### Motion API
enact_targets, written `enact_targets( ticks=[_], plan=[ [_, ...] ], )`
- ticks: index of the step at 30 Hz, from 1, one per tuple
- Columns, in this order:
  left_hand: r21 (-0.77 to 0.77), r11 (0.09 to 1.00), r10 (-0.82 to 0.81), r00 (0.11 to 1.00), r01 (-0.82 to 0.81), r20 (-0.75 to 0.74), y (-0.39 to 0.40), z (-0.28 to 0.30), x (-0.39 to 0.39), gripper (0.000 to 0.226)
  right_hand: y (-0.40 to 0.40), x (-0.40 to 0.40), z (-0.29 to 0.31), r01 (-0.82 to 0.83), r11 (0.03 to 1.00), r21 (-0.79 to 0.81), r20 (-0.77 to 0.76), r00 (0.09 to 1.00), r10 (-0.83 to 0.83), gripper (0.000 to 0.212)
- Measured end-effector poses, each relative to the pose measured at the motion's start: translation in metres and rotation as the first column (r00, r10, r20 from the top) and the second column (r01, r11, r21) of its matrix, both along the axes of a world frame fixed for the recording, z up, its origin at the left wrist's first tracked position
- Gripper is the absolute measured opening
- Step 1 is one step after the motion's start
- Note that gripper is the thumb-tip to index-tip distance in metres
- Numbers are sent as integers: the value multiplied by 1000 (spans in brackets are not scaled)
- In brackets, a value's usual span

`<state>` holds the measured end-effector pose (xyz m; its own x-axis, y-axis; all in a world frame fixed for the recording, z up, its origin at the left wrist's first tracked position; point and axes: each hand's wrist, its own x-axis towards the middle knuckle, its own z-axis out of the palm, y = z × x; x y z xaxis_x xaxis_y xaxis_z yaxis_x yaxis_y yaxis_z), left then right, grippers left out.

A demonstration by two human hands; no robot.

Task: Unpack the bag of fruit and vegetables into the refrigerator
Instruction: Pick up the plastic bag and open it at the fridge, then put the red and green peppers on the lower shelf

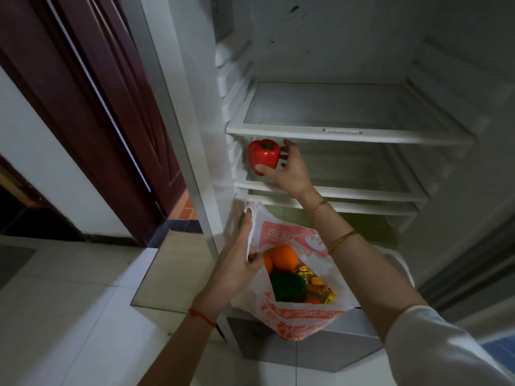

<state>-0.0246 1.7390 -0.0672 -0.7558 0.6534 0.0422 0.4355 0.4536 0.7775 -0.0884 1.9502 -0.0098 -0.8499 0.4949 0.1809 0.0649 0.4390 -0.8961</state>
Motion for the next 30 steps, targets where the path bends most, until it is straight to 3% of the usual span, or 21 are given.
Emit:
enact_targets(
  ticks=[2, 4, 6, 8, 10, 12, 15, 18, 22, 27, 30],
  plan=[
    [23, 1000, -12, 1000, 12, -6, -2, 0, 0, 101, 1, 17, -3, 70, 997, 41, -43, 997, -69, 78],
    [31, 999, -16, 1000, 17, -14, -6, -3, 1, 102, 1, 42, -10, 136, 983, 119, -136, 983, -120, 51],
    [26, 999, -30, 999, 31, -27, -11, -6, 2, 103, 1, 72, -24, 114, 972, 208, -189, 979, -74, 28],
    [25, 999, -41, 999, 41, -25, -16, -9, 4, 102, 0, 101, -43, -15, 962, 272, -113, 992, 48, 18],
    [25, 998, -52, 998, 52, -28, -18, -9, 9, 102, -4, 125, -64, -200, 939, 279, 82, 979, 185, 12],
    [12, 998, -66, 997, 67, -29, -19, -8, 14, 102, -7, 140, -90, -333, 903, 273, 281, 925, 256, 17],
    [-8, 997, -79, 997, 79, -23, -18, -9, 21, 102, -10, 148, -133, -406, 869, 283, 532, 820, 210, 43],
    [2, 995, -100, 994, 100, -42, -18, -11, 27, 103, -15, 146, -165, -464, 833, 301, 678, 718, 154, 67],
    [5, 995, -97, 993, 97, -68, -19, -11, 31, 105, -25, 143, -185, -562, 756, 336, 729, 663, 170, 86],
    [13, 995, -102, 993, 103, -55, -23, -10, 36, 101, -27, 145, -193, -605, 656, 452, 717, 683, 135, 86],
    [39, 995, -89, 996, 90, -33, -26, -9, 35, 99, -24, 146, -190, -563, 709, 424, 689, 709, 151, 91]
  ],
)
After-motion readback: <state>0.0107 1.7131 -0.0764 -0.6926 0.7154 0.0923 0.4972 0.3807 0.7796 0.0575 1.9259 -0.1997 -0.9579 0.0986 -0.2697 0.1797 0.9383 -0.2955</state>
